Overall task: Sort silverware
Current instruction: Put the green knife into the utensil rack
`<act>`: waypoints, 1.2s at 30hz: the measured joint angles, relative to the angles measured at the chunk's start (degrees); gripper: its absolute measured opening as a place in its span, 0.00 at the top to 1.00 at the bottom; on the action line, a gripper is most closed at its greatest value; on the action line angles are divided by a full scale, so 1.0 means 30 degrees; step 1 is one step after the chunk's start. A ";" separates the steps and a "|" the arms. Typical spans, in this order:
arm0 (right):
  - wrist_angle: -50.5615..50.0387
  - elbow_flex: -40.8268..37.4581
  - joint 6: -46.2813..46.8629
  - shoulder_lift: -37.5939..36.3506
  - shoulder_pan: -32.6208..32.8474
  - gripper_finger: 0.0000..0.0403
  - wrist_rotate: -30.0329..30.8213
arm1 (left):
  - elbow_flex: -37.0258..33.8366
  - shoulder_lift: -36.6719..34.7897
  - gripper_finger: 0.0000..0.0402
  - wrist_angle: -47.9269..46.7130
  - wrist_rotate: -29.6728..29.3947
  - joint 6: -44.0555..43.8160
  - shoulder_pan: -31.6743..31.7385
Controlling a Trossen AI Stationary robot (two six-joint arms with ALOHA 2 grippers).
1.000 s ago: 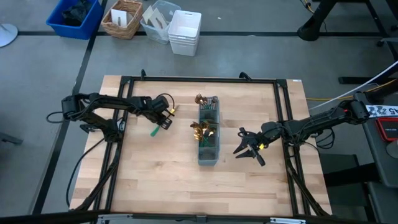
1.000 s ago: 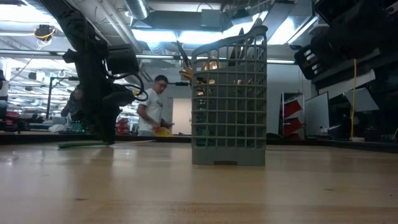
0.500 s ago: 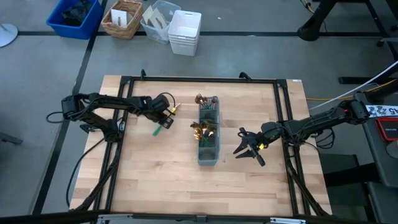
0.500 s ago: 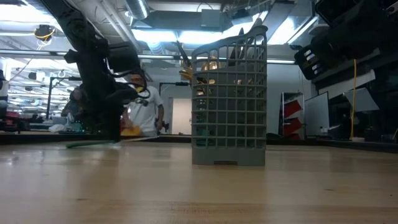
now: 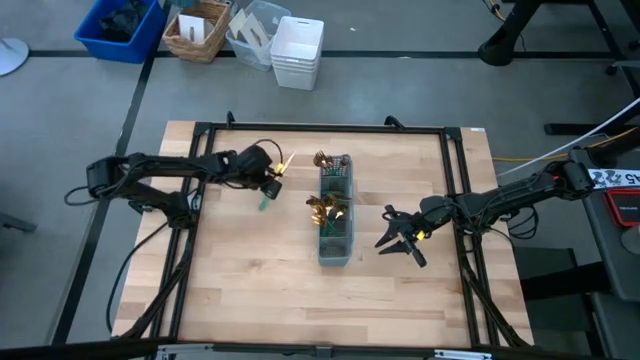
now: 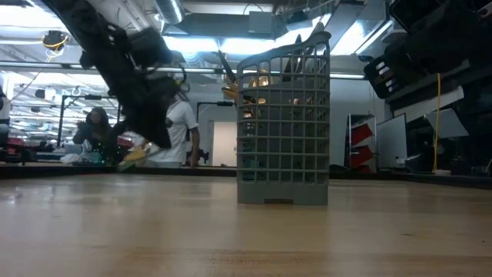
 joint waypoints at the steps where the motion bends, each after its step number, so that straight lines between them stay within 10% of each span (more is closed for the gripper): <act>1: 0.0001 0.0000 0.0001 0.0005 -0.0007 0.75 0.0000 | 0.0000 -0.0422 0.92 0.0180 -0.0006 -0.0016 0.0031; 16: 0.0030 0.0000 -0.0012 0.0007 -0.0005 0.75 0.0000 | 0.0007 -0.4214 0.92 1.0264 -0.0017 -0.0197 -0.0643; 36: 0.0058 0.0000 -0.0320 0.0007 0.0000 0.75 0.0000 | 0.0215 0.2676 0.92 2.4561 -0.1030 0.5271 -0.3649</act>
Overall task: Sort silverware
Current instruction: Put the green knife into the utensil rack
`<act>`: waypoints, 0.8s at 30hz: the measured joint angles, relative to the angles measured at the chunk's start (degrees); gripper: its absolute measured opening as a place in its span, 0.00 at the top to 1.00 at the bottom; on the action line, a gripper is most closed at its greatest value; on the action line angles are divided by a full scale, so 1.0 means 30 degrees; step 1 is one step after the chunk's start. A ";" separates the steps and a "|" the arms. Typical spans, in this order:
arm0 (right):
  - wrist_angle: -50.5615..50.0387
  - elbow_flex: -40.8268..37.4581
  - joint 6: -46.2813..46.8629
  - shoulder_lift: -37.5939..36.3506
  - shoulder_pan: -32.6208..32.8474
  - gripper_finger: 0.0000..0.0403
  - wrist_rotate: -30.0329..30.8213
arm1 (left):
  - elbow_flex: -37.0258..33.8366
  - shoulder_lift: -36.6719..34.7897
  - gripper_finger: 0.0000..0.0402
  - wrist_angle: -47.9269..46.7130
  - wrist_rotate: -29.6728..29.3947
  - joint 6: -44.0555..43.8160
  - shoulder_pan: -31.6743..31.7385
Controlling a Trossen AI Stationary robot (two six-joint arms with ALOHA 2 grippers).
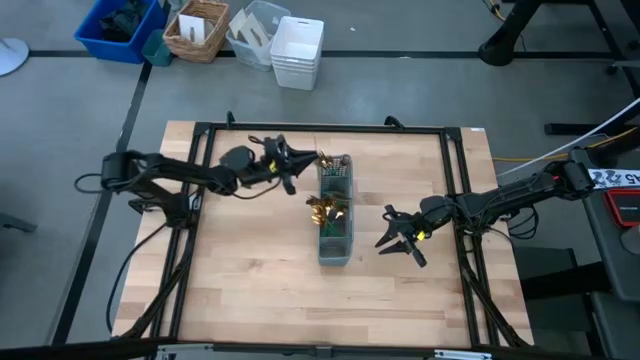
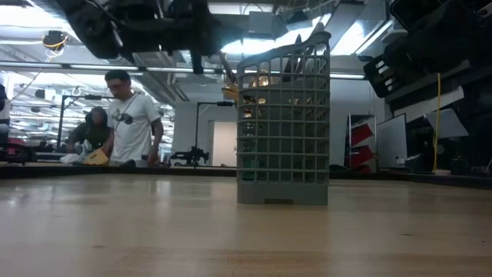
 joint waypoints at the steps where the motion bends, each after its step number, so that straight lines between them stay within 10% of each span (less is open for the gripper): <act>1: -0.0007 0.0000 0.0000 0.0000 -0.0006 0.75 0.0000 | 0.0116 0.0424 0.92 0.0049 -0.0002 0.0227 -0.0062; 24: -0.0036 0.0000 0.0002 0.0000 0.0001 0.75 0.0007 | 0.1906 0.4683 0.92 -0.1420 0.0298 0.7049 -0.1952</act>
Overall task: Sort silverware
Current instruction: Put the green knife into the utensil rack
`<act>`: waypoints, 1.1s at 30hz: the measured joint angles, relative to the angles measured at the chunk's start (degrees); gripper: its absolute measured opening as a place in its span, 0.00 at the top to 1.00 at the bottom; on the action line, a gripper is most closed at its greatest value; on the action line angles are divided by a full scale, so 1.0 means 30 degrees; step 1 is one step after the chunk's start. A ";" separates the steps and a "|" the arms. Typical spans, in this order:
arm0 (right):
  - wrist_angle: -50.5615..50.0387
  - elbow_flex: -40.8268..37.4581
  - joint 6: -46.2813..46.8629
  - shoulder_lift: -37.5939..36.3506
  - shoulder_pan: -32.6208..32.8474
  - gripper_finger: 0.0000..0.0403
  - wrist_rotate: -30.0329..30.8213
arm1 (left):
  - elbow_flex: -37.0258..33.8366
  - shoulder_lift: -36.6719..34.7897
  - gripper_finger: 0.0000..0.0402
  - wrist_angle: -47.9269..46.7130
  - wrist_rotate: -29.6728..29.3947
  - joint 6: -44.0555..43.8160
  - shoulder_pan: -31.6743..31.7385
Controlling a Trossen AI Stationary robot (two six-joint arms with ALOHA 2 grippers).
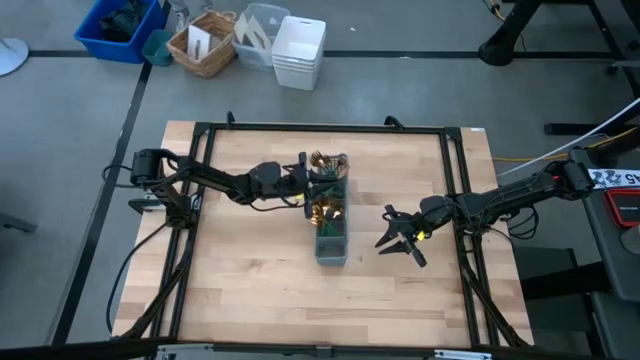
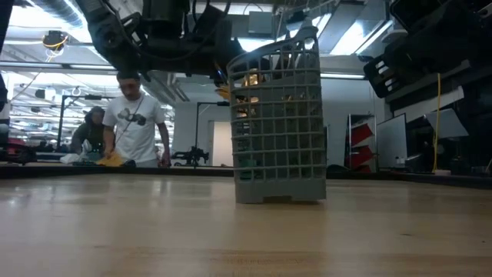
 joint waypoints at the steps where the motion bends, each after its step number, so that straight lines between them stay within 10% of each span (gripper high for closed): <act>1: 0.0000 0.0000 0.0005 0.0000 -0.0004 0.75 0.0000 | 0.0000 0.0000 0.92 0.0006 0.0000 0.0023 -0.0023; 33: 0.0042 0.0000 0.0019 -0.0007 -0.0001 0.75 0.0000 | -0.0015 -0.0069 0.71 0.1819 0.0022 -0.0009 -0.0096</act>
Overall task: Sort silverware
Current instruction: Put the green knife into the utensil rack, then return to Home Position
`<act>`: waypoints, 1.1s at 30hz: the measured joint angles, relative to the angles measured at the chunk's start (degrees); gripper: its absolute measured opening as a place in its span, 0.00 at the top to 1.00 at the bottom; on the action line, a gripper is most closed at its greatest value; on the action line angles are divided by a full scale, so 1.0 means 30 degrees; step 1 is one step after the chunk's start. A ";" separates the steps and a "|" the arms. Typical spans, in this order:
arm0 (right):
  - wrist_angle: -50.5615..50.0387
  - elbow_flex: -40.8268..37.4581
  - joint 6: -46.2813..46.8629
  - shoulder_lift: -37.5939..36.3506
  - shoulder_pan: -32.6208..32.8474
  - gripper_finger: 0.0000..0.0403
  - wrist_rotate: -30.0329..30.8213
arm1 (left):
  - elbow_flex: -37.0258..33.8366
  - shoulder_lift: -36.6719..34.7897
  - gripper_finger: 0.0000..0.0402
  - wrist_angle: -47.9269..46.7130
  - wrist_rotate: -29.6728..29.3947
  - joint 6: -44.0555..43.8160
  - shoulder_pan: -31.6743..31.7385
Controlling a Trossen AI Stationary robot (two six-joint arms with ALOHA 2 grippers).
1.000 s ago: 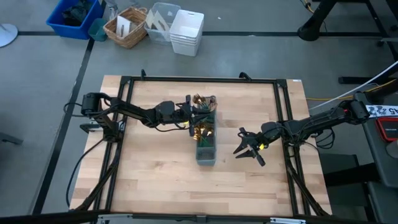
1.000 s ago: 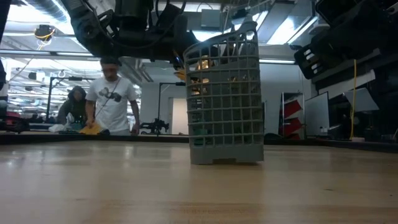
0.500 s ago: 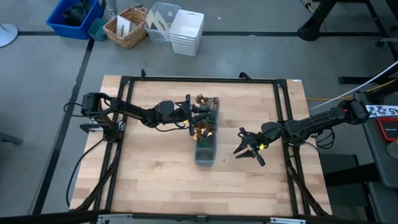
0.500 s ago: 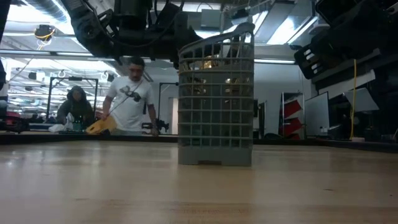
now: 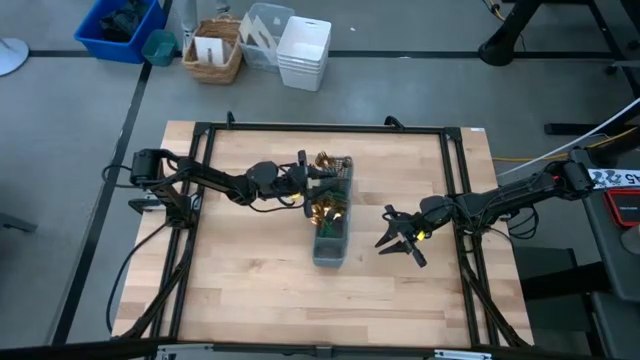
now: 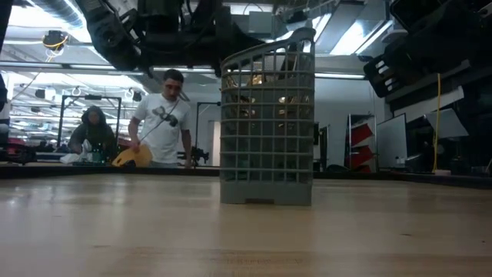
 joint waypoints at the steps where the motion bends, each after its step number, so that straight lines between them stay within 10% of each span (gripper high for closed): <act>1: 0.0079 0.0000 0.0001 0.0002 -0.0006 0.75 -0.0021 | 0.0000 -0.0148 0.71 0.0364 -0.0005 -0.0056 -0.0046; 11: 0.0488 0.0015 0.0647 -0.1426 0.0001 0.75 -0.0204 | 0.0000 -0.3957 0.71 -0.0587 -0.0005 -0.0055 -0.0486; 23: -0.2250 0.0036 -0.0494 -0.9549 0.0007 0.75 0.1218 | -0.0046 -1.3678 0.71 -1.4866 -0.0444 0.1444 -0.3479; 33: -0.5141 -0.0256 -0.0969 -1.2028 -0.0006 0.75 0.4947 | -0.5343 -2.0619 0.71 -1.5940 -0.1573 0.0164 -0.5155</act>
